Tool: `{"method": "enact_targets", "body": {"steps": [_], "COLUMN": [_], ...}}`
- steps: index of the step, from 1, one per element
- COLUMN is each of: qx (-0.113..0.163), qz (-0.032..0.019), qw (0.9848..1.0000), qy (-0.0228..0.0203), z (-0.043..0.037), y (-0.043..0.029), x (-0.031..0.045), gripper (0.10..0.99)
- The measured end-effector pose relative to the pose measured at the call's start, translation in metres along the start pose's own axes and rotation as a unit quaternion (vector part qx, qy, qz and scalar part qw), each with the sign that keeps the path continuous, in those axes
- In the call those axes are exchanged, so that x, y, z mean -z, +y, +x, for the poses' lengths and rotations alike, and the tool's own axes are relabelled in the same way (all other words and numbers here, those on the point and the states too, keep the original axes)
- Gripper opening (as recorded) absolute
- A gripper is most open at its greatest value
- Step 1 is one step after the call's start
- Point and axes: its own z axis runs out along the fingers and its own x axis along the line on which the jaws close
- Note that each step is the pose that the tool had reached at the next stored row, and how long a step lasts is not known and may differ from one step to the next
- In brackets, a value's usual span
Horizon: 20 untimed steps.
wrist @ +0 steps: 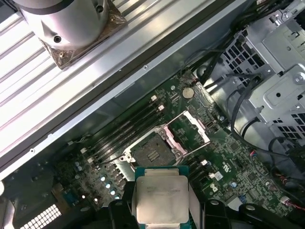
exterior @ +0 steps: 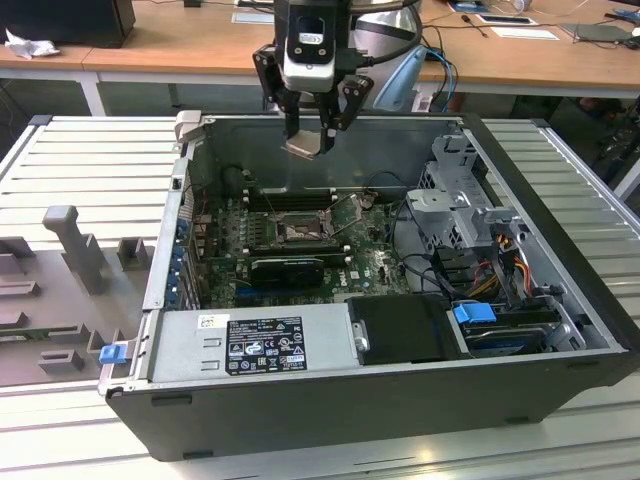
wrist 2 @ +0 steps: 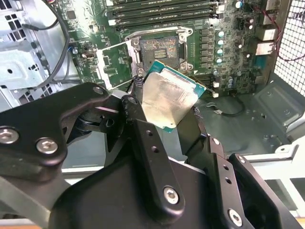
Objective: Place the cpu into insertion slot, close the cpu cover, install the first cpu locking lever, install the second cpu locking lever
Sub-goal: 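Place the cpu into insertion slot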
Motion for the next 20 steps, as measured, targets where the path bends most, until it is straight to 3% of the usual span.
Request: {"method": "enact_targets", "body": {"steps": [10,13,15,20], "qx": [-0.047,-0.084,-0.120,-0.158], "qz": [-0.0009,-0.0017,-0.0023,-0.0030], "qw": [0.9989,0.9964,0.9928,0.9873], "qy": [-0.0042,-0.0076,-0.0107,-0.0141], "z": [0.0001,0.0000,0.0000,0.0000], "y": [0.0000,0.0000,0.0000,-0.0001], "x": [-0.0001,-0.0005,-0.0011,-0.0019], "gripper": [0.529,0.529,0.529,0.529]}}
